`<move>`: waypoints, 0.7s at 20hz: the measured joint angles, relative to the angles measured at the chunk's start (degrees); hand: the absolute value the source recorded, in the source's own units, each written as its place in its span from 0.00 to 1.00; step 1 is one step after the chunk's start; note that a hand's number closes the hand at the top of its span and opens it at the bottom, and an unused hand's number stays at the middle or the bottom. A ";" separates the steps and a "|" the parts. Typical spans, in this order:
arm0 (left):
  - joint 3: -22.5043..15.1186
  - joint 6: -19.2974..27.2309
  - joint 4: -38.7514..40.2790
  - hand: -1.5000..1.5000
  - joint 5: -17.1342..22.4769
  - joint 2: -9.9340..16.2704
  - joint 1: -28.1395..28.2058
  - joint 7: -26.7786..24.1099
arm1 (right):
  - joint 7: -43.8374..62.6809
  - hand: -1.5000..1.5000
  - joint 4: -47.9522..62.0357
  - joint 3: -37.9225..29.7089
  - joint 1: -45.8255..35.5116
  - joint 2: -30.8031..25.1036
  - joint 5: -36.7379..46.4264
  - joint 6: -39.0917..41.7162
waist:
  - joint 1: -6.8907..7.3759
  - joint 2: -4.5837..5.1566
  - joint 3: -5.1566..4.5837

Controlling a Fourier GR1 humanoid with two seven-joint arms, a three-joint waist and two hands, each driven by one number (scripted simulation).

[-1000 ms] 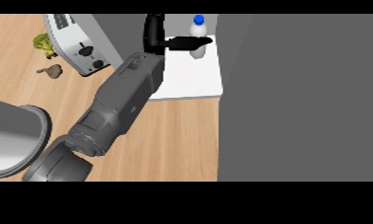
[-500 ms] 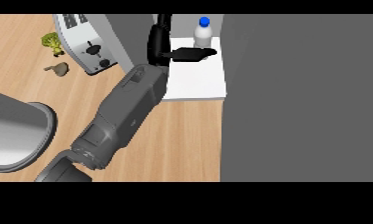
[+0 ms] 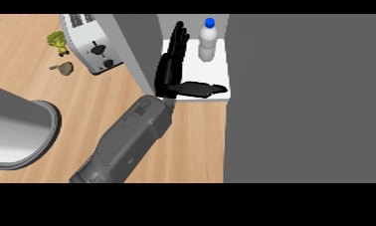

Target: Pick up the bottled water, place it into the cabinet and close the cabinet

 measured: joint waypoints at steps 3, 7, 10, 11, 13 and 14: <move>-2.53 -0.39 -7.41 0.00 -0.43 0.26 4.27 0.95 | -0.26 0.00 -0.12 0.77 0.12 0.31 0.67 -0.57 | 0.47 -0.05 0.02; -5.91 -0.27 -17.10 0.00 -1.90 1.01 11.23 1.89 | 0.01 0.00 -0.85 1.18 0.14 0.38 1.87 -1.54 | 0.83 -0.03 0.03; -7.68 -0.46 -24.44 1.00 -2.55 3.23 15.72 3.79 | -0.19 0.00 -1.40 1.38 0.53 -0.88 2.64 -0.72 | 0.93 -0.04 0.04; -8.27 -0.35 -26.54 1.00 -2.67 3.62 17.07 4.39 | 0.09 0.00 -1.73 2.26 0.47 -1.23 3.47 -0.52 | 0.95 -0.03 0.03; -9.37 -1.08 -29.94 1.00 -2.86 5.21 20.83 4.63 | -0.07 1.00 -1.84 2.67 0.05 -2.75 4.16 0.90 | 1.00 0.00 0.03; -9.81 -1.12 -31.23 1.00 -2.98 5.67 22.21 4.83 | -0.74 1.00 -2.07 2.72 0.56 -3.82 4.54 2.04 | 0.83 -0.01 0.04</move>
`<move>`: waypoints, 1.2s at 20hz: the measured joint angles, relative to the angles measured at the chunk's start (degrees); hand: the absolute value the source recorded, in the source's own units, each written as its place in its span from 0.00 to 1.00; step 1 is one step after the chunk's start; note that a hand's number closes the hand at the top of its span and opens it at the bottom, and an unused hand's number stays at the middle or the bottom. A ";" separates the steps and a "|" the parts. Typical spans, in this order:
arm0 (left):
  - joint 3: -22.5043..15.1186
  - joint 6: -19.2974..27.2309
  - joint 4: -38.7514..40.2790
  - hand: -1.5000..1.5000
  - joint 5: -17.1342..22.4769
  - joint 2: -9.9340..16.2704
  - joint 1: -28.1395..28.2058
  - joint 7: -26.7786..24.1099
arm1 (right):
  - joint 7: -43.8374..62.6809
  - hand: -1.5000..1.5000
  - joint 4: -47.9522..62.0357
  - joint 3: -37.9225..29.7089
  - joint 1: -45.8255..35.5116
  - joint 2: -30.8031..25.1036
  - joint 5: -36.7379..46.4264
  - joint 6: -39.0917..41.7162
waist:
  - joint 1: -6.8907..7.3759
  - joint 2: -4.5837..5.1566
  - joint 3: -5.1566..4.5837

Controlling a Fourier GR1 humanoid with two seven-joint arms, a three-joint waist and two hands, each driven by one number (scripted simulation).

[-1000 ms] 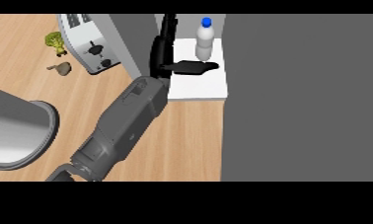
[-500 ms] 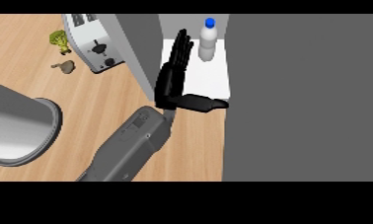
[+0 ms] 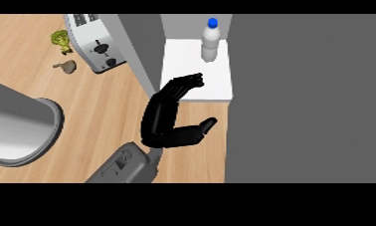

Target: Pick up the bottled water, place it into the cabinet and close the cabinet

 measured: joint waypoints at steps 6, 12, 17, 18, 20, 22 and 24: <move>-0.41 -0.78 -11.15 0.00 0.52 6.83 8.70 2.40 | -0.96 1.00 -0.91 1.14 1.28 -5.85 2.32 5.36 | 0.11 -0.09 -0.03; 2.70 -2.21 -19.70 0.00 1.93 13.59 16.56 1.97 | -2.34 1.00 -1.56 5.94 1.22 -9.36 3.63 8.99 | 0.15 -0.20 -0.09; 5.62 -3.90 -24.84 0.00 4.26 17.46 23.55 0.82 | -1.50 1.00 -1.76 11.11 0.76 -11.18 4.60 9.96 | 0.12 -0.24 -0.17; 6.16 -4.44 -25.68 0.00 4.99 17.99 25.01 0.55 | -1.15 1.00 -1.85 12.06 0.98 -11.66 4.71 9.91 | 0.12 -0.27 -0.20; 7.62 -5.60 -27.50 0.00 6.75 19.31 27.32 0.51 | -0.59 1.00 -1.88 13.76 0.42 -12.56 4.99 9.95 | 0.26 -0.37 -0.26; 9.25 -6.75 -28.71 0.00 8.25 20.63 29.08 0.42 | 0.34 1.00 -1.82 15.68 -0.86 -13.34 5.40 10.05 | 0.34 -0.47 -0.32; 10.40 -7.70 -29.86 0.00 9.49 21.88 30.75 0.63 | 1.39 1.00 -1.83 17.00 -2.25 -14.12 5.73 9.93 | 0.68 -0.55 -0.41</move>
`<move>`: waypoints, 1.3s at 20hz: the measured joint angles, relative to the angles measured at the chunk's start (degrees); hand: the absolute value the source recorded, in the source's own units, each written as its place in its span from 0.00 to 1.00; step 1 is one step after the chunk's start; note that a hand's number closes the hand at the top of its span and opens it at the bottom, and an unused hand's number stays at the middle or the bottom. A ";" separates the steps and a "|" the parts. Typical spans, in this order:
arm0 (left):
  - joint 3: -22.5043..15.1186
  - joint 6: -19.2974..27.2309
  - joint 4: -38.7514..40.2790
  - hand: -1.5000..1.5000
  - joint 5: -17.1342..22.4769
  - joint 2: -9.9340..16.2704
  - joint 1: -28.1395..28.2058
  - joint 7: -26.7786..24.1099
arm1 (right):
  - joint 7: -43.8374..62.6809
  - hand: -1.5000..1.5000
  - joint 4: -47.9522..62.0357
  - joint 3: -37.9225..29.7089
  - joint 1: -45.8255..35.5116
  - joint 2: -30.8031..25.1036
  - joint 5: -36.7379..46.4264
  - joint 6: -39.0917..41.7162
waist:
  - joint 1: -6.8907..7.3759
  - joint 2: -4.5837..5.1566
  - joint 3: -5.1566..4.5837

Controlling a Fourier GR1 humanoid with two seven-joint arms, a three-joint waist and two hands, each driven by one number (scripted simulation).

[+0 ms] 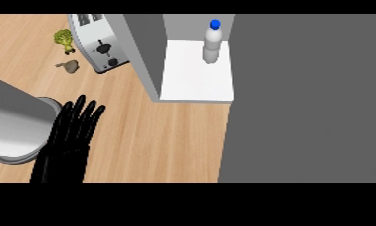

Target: Pick up the bottled water, place it into the cabinet and close the cabinet

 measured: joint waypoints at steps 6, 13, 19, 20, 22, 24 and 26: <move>3.73 -3.79 -2.96 0.00 3.05 4.29 4.86 -0.15 | 2.49 1.00 -0.09 1.98 -4.65 -1.43 0.73 -1.71 | 1.59 -0.18 -0.29; 7.20 -8.19 -4.74 0.00 5.65 7.99 8.68 -0.46 | 6.19 1.00 0.28 5.08 -6.38 0.91 0.57 -6.45 | 3.15 0.55 -0.37; 9.38 -12.54 -5.08 0.00 7.16 10.57 10.80 -0.98 | 8.13 1.00 0.44 5.57 -8.86 1.09 -0.07 -7.00 | 5.31 1.26 -0.45; 9.78 -13.14 -5.20 0.00 7.42 11.01 10.91 -0.94 | 8.54 1.00 0.43 5.52 -9.47 1.02 -0.19 -6.92 | 5.69 1.44 -0.45; 10.36 -14.64 -5.09 0.00 7.91 11.78 11.27 -0.97 | 9.30 1.00 0.50 5.34 -11.07 0.93 -0.39 -6.55 | 6.48 1.77 -0.45; 11.00 -15.60 -5.35 0.00 8.25 12.49 11.40 -0.94 | 10.05 1.00 0.53 5.22 -12.42 0.78 -0.62 -6.17 | 7.27 2.02 -0.47; 11.61 -16.56 -5.54 0.00 8.79 13.26 11.57 -0.71 | 10.72 1.00 0.59 5.20 -13.62 0.66 -0.84 -5.87 | 8.01 2.20 -0.48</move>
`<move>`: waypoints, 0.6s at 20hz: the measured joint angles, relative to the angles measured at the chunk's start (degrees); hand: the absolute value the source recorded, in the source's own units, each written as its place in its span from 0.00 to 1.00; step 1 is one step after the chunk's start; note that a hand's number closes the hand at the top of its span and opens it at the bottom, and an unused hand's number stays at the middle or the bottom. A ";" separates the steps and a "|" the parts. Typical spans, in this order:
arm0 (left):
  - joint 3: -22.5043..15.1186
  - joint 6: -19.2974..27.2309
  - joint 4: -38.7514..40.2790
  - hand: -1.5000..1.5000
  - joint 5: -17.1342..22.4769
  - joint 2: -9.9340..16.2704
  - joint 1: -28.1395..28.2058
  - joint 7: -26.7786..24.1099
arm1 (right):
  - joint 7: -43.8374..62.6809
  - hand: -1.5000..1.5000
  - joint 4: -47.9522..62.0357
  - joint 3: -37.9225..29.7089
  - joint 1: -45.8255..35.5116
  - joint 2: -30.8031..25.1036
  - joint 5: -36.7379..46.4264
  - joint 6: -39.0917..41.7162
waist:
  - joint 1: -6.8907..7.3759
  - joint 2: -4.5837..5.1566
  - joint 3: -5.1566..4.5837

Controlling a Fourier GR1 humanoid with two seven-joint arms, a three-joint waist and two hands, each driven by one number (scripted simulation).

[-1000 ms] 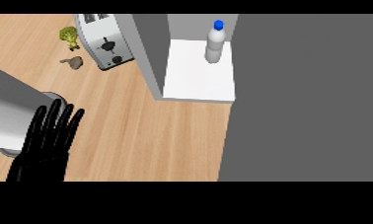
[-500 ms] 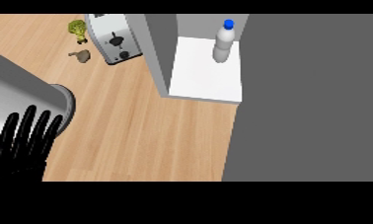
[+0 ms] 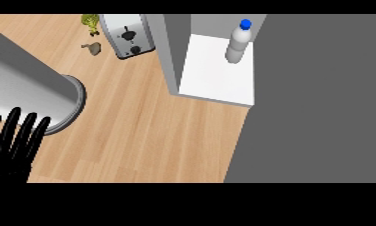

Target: Pick up the bottled water, place it into the cabinet and close the cabinet

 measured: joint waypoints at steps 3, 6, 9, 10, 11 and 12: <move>0.59 -1.29 -0.11 0.00 0.39 0.91 0.31 0.16 | 0.98 1.00 0.06 -0.21 -1.98 -0.35 -0.30 0.63 | 1.32 0.27 -0.08; 1.21 -2.48 0.02 0.00 0.67 1.61 0.46 0.12 | 1.80 1.00 0.11 -0.40 -3.78 -0.76 -0.58 1.29 | 2.55 0.41 -0.23; 1.26 -3.22 -0.08 0.00 0.85 2.14 0.34 0.52 | 2.28 0.00 0.02 -1.41 -6.60 -2.16 -0.82 2.60 | 3.63 0.44 -0.35; 1.31 -3.47 0.02 0.00 0.93 2.32 0.27 0.65 | 2.34 1.00 0.00 -1.71 -7.51 -2.71 -0.91 3.13 | 3.86 0.44 -0.39; 1.46 -3.65 0.03 0.00 0.99 2.48 0.19 0.70 | 2.67 1.00 0.08 -1.68 -8.69 -2.95 -0.94 3.50 | 4.16 0.40 -0.41; 1.60 -3.81 0.14 0.00 1.07 2.66 0.08 0.82 | 2.97 1.00 0.13 -1.72 -9.79 -3.23 -0.97 3.94 | 4.33 0.42 -0.44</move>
